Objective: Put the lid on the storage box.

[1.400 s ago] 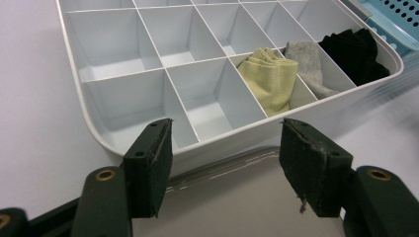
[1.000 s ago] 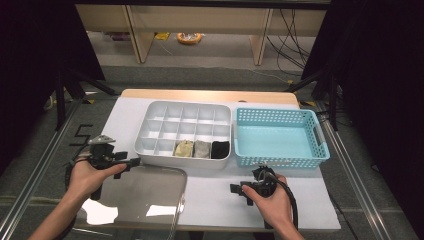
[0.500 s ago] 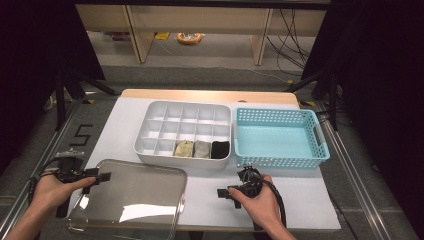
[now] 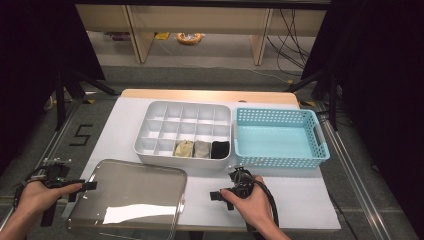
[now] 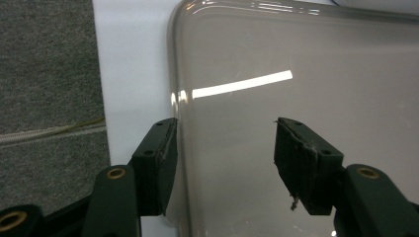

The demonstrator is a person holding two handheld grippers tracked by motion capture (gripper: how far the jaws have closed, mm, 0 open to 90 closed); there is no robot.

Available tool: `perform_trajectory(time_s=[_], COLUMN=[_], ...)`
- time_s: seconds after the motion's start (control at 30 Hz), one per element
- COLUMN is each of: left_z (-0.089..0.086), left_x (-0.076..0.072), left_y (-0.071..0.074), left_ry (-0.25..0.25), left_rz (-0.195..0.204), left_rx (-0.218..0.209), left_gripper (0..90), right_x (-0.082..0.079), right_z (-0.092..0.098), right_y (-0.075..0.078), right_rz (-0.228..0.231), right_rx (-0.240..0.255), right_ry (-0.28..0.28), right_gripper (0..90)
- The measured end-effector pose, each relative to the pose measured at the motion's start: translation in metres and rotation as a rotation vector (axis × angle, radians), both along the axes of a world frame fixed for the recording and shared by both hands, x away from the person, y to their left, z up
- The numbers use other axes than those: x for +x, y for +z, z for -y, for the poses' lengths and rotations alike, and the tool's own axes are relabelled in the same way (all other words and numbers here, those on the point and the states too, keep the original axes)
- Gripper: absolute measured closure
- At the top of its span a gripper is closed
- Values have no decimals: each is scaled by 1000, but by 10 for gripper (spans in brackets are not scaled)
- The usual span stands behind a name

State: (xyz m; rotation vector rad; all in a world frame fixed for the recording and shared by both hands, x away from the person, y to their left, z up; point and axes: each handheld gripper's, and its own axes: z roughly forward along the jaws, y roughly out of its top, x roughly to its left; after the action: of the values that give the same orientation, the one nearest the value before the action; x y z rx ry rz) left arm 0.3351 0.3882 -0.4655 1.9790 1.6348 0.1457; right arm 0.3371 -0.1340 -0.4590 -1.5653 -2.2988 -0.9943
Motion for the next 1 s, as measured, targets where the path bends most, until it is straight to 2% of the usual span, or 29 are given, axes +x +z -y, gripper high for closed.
perform_trajectory(time_s=[0.07, 0.1, 0.13, 0.23, 0.27, 0.33, 0.37, 0.4, 0.43, 0.5, 0.63, 0.7, 0.73, 0.77, 0.8, 0.9, 0.97, 1.0], left_z=[0, 0, -1, -1, -1, -1, -2, -3, -4, -6, -9, -8, -8, -9, -8, -8, -7, -5], left_x=[-1, -2, -2, -3, -3, -3, -3, -3, -3, -3, -4, -5, -5, -5, -5, -5, -5, -5], left_y=[-3, -3, -4, -3, -3, -3, -3, -3, -2, -3, -6, -7, -8, -7, -8, -8, -8, -8], left_ry=[12, 13, 11, 17, 17, 26, 28, 35, 39, 45, 44, 62, 63, 47, 51, 51, 52, 74], left_rz=[11, 13, 12, -1, -6, -8, -10, -7, -3, 4, -20, -16, -13, -22, -19, -24, -30, -20], left_rx=[-11, -16, -17, -29, -33, -37, -40, -34, -22, 1, 10, -3, -4, 11, 9, 8, 0, -11], left_gripper=[422, 423, 426, 444, 455, 470, 480, 484, 480, 468, 455, 454, 454, 455, 455, 487, 517, 525], right_x=[1, 1, 0, 1, 0, 1, 0, 1, 0, 0, 0, 0, 0, 0, -1, 0, -1, -2], right_z=[-4, -5, -8, -13, -15, -18, -21, -22, -25, -25, -25, -24, -24, -24, -25, -25, -26, -27], right_y=[-1, -2, -2, -4, -3, -5, -5, -6, -5, -6, -7, -7, -8, -8, -7, -9, -9, -9], right_rz=[-18, -10, -27, -23, -46, -32, -36, -39, -47, -48, -40, -58, -43, -45, -70, -52, -61, -63], right_rx=[-8, -2, 4, 3, 0, 17, 9, 16, 7, 10, 6, -4, 5, 2, 0, 0, -8, -8], right_ry=[0, 9, 6, 22, 14, 51, 36, 59, 43, 56, 49, 37, 51, 49, 37, 54, 46, 48], right_gripper=[517, 517, 517, 517, 517, 519, 519, 519, 519, 519, 519, 518, 519, 518, 518, 519, 519, 519])
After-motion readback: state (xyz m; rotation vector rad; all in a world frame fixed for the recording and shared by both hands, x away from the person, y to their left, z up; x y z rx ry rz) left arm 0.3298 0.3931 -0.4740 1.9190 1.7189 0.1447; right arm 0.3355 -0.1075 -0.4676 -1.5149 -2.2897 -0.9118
